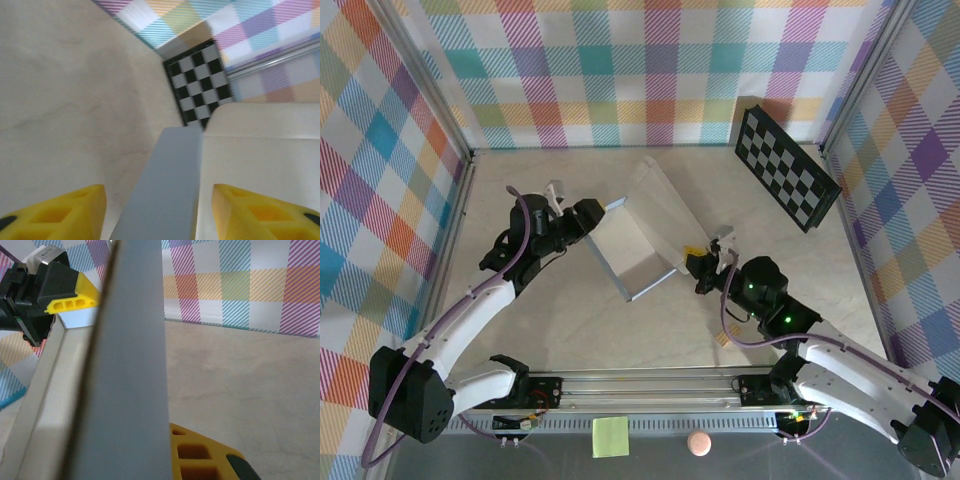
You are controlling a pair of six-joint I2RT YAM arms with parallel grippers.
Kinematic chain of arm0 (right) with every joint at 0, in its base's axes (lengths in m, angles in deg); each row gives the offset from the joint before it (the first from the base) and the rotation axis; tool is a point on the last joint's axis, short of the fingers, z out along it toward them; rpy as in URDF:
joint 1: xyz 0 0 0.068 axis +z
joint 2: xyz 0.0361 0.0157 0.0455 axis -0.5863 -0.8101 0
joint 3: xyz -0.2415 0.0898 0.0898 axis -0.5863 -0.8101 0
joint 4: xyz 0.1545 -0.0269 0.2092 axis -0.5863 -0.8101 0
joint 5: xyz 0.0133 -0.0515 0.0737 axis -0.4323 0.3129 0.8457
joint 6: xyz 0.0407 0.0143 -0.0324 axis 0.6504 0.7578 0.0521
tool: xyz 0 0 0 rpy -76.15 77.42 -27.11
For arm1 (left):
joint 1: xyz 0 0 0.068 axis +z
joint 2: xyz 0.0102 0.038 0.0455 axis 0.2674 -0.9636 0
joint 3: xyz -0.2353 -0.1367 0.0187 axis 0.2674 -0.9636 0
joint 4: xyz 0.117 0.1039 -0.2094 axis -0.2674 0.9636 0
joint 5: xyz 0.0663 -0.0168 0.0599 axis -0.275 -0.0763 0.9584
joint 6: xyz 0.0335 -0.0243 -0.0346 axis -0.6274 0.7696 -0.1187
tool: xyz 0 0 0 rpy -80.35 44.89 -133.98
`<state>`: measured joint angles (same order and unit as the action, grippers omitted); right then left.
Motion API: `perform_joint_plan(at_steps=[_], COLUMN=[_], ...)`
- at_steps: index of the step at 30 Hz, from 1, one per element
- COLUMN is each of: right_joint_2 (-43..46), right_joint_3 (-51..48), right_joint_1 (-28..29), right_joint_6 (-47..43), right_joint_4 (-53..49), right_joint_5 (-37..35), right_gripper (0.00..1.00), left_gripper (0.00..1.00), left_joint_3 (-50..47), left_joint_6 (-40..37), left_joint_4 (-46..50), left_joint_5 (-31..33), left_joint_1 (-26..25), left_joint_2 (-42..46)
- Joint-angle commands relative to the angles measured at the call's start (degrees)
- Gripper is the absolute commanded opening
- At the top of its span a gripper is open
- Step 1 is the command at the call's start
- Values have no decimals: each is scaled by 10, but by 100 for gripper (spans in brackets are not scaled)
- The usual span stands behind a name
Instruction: Fold the paper box
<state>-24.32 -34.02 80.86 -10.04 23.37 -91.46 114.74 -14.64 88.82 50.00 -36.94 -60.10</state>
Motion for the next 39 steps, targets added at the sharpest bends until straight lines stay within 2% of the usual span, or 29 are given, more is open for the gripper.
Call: perform_joint_plan(at_steps=[1, 5, 9, 16, 22, 26, 29, 34, 39], right_joint_2=[-20, -62, -110, -222, -351, -436, -492, -575, -638], right_joint_3=[39, 71, 92, 128, 225, 312, 367, 456, 524], right_joint_1=[-6, -30, -71, -171, -210, -216, -217, -231, -247], right_joint_6=[-59, -104, -160, -274, -428, -521, -584, -634, -663], right_joint_4=[-42, -91, -120, -113, -205, -296, -342, -386, -413], right_joint_5=[14, 48, 127, 380, 523, 577, 587, 593, 600], right_gripper=[0, 0, 0, 1, 0, 0, 2, 2, 3], left_gripper=[64, 69, 73, 75, 76, 76, 76, 76, 75], left_joint_3=[7, 11, 4, -11, -10, -1, 6, 7, 23], left_joint_6=[-80, -139, -176, -211, -233, -249, -261, -272, -298], left_joint_4=[111, 200, 240, 280, 308, 338, 357, 366, 374], left_joint_5=[40, 78, 92, 89, 97, 117, 129, 145, 127], left_joint_1=[10, 13, 14, 16, 17, 16, 17, 17, 17], left_joint_2=[24, 43, 71, 112, 135, 140, 141, 143, 123])
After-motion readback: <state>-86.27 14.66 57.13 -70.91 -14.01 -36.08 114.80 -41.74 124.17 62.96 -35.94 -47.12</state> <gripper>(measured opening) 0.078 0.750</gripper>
